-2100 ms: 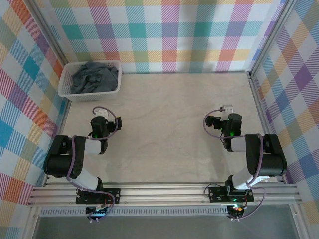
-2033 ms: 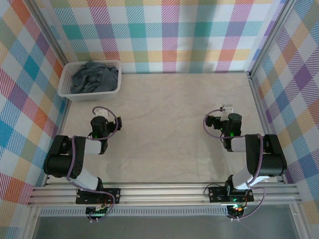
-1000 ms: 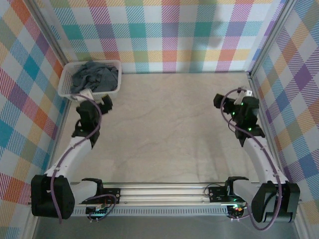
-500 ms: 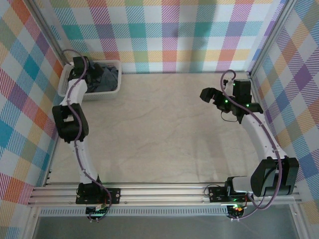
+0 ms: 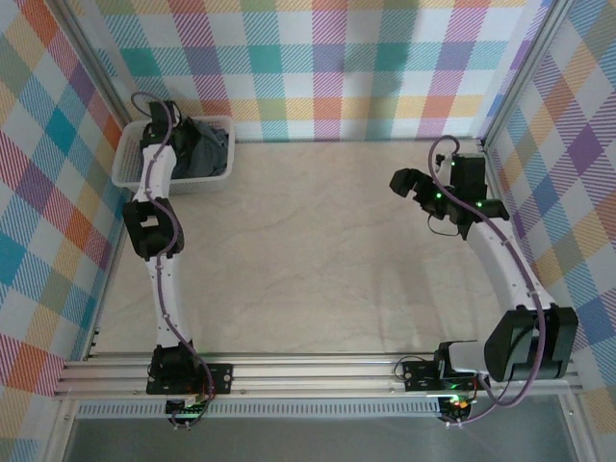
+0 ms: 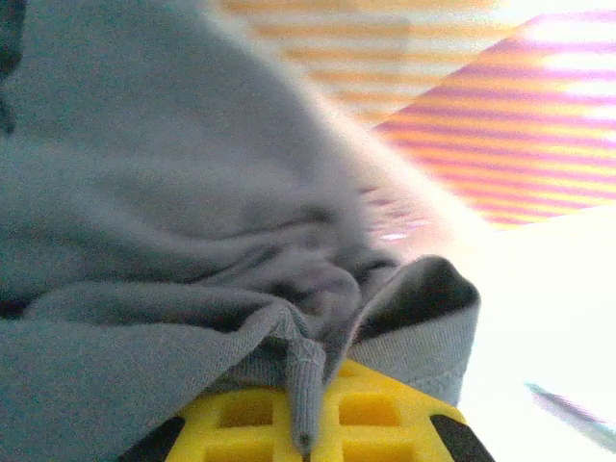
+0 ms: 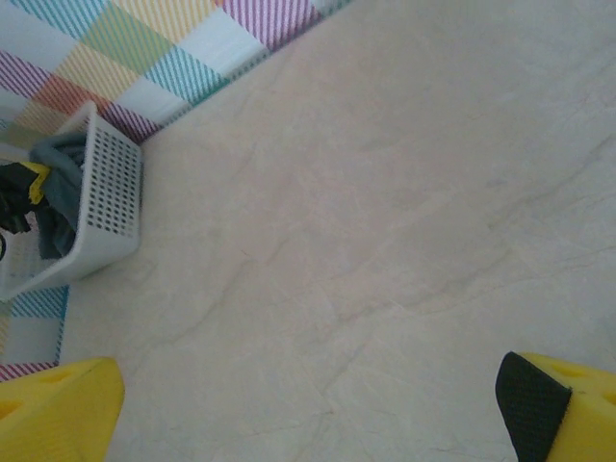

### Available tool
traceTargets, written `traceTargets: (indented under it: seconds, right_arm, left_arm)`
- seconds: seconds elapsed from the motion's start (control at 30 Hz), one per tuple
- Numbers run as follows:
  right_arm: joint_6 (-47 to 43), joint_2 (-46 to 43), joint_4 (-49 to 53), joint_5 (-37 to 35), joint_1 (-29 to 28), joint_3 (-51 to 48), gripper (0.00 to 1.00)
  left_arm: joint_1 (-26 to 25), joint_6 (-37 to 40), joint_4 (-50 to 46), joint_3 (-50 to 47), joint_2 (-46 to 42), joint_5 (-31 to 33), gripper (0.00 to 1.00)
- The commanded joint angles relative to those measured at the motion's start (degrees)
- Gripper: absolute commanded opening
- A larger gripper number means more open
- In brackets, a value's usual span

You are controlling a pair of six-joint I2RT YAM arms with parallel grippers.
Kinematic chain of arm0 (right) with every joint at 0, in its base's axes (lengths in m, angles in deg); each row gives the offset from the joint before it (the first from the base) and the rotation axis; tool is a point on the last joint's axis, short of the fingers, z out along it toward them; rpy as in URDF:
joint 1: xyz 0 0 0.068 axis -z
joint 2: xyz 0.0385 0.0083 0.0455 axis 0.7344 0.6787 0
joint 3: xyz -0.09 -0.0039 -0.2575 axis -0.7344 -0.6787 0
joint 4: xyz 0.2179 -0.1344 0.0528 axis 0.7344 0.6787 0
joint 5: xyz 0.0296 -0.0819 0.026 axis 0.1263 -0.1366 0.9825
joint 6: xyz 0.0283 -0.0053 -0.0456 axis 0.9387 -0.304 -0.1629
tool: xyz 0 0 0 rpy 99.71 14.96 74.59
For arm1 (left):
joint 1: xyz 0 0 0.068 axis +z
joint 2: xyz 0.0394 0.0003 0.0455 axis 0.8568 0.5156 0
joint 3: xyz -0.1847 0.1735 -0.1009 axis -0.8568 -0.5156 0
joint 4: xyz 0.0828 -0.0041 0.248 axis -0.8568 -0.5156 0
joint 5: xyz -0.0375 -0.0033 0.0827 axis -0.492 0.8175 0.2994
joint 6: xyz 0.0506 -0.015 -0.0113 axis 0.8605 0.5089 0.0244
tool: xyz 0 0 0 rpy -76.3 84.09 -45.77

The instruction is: Fold the inside-out t-shirt

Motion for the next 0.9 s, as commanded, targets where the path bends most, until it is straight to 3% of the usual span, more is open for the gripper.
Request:
traceTargets:
  seconds: [0.0,0.13,0.3,0.4,0.5,0.6,0.73,0.87]
  right_arm:
    - [2.3,-5.04,-0.63,-1.6,-0.38,0.0,1.0]
    - [3.91,-9.71,-1.4,-4.08,-0.38,-2.72,0.99]
    - [5.0,-12.86,-1.92,-4.8,-0.37,-3.95,1.0]
    - [3.81,-13.0,-0.87,-4.69,-0.36,-3.52,1.0]
    - [3.01,-12.44,-0.81,-4.65,-0.3,-3.77,1.0]
    - [2.59,-10.8,-0.29,-3.62,-0.35,-3.79,1.0]
    - [1.61,-7.64,3.46,-0.4,-0.38,-3.59,1.0]
    - [0.03,-5.5,7.96,4.07,-0.85,-5.02,1.0]
  left_arm:
    - [-1.48,-3.95,1.75,10.08,-16.12,-5.13,0.0]
    - [-7.5,-9.39,0.83,11.14,-27.92,-7.59,0.0]
    - [-17.99,-5.61,-5.5,7.62,-38.59,-9.78,0.0]
    - [-20.57,-5.93,-2.05,-6.78,-47.2,-10.26,0.0]
    - [-22.5,-5.57,4.63,-25.7,-55.69,-6.26,0.0]
    - [-22.53,-4.03,4.95,-39.43,-59.84,-2.37,0.01]
    - [-22.38,1.96,6.47,-56.75,-64.04,5.3,0.52]
    - [-21.87,5.52,2.67,-67.42,-67.68,10.47,0.75]
